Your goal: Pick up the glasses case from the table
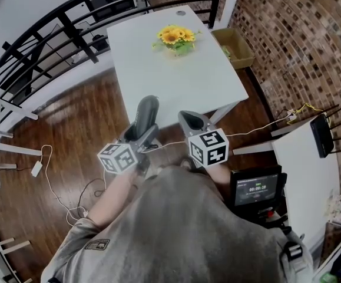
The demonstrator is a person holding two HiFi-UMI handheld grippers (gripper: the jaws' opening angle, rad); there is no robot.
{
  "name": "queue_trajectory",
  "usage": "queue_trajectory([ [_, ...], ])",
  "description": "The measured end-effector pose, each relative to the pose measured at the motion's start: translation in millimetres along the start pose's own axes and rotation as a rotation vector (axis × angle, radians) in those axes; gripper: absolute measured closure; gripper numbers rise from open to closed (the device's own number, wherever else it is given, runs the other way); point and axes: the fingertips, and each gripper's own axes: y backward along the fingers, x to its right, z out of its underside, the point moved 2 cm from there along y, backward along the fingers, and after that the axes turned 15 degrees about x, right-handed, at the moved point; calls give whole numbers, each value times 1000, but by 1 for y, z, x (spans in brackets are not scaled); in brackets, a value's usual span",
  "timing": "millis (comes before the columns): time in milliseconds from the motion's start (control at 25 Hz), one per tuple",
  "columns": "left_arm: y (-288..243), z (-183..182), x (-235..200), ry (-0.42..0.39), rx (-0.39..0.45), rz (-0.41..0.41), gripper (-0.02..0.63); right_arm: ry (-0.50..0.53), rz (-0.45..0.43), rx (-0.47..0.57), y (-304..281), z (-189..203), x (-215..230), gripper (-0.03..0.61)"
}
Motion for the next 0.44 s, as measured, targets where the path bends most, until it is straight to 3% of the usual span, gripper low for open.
queue_trajectory([
  [440, -1, 1, -9, 8, -11, -2, 261, 3, -2, -11, -10, 4, -4, 569],
])
